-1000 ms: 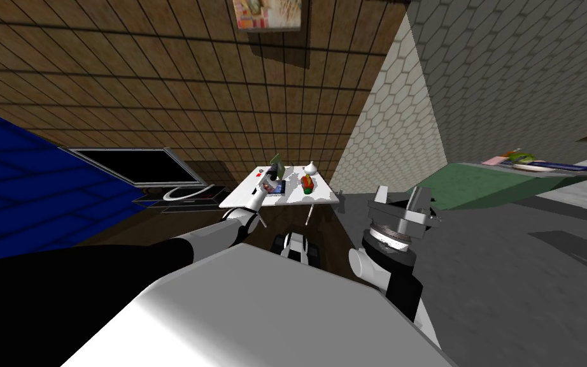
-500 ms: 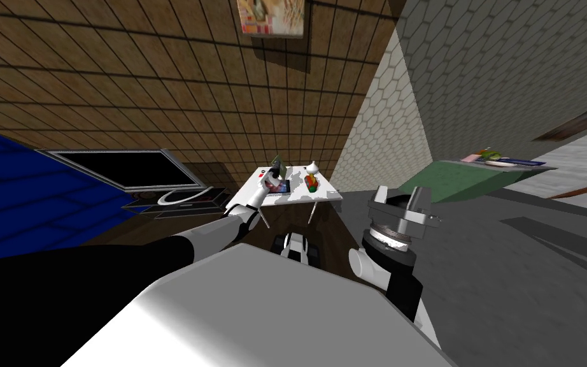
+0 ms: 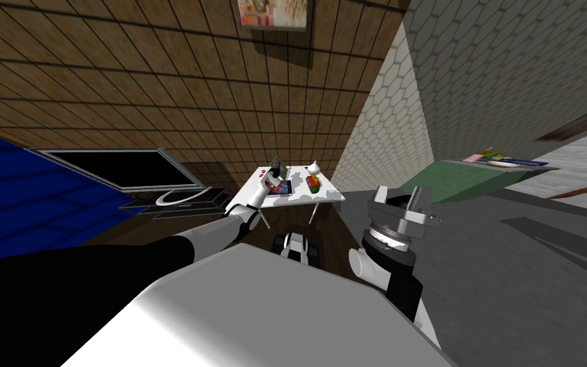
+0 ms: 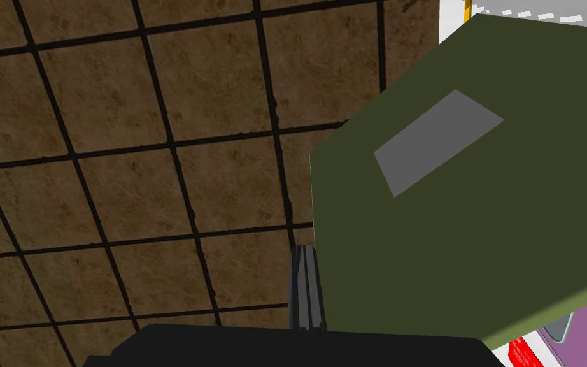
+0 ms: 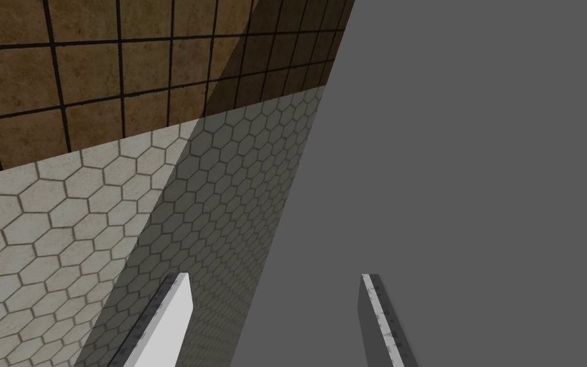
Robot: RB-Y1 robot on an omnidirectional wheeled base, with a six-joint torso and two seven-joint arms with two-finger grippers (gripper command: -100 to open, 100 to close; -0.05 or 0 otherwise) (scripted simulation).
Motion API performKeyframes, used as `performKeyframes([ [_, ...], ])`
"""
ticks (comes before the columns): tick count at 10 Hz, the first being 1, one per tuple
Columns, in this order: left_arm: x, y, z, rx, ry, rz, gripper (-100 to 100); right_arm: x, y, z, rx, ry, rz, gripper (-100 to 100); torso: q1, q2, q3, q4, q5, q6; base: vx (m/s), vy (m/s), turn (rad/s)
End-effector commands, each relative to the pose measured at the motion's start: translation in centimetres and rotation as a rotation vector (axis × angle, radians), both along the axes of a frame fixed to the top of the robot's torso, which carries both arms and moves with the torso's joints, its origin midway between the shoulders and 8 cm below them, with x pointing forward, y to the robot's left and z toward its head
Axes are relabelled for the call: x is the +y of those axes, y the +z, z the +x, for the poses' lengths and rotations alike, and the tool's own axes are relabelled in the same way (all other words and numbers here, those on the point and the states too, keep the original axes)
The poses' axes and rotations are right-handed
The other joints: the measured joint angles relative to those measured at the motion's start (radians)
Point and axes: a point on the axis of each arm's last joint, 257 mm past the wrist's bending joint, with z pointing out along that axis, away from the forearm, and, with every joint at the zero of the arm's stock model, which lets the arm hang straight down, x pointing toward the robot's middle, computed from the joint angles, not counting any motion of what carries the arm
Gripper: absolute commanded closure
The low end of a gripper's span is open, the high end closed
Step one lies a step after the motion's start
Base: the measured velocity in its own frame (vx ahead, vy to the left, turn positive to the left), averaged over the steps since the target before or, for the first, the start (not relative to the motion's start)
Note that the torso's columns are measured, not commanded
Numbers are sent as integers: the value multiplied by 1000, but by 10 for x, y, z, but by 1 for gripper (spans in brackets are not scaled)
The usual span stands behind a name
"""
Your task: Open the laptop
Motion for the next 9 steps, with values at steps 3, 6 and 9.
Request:
performKeyframes([
  [3,-3,-5,-5,-50,-29,-214,100,0,0,0,0,0,0,0,0,-3,-2,-1,0,0,3,67,67],
  [6,-6,-17,-4,-23,-39,-171,-100,0,0,0,0,0,0,0,1,-2,-2,-1,0,0,-15,99,-1],
  [9,-12,-20,-3,-20,-55,-163,-100,0,0,0,0,0,0,0,4,-1,-1,-2,2,-5,-50,128,-24],
])
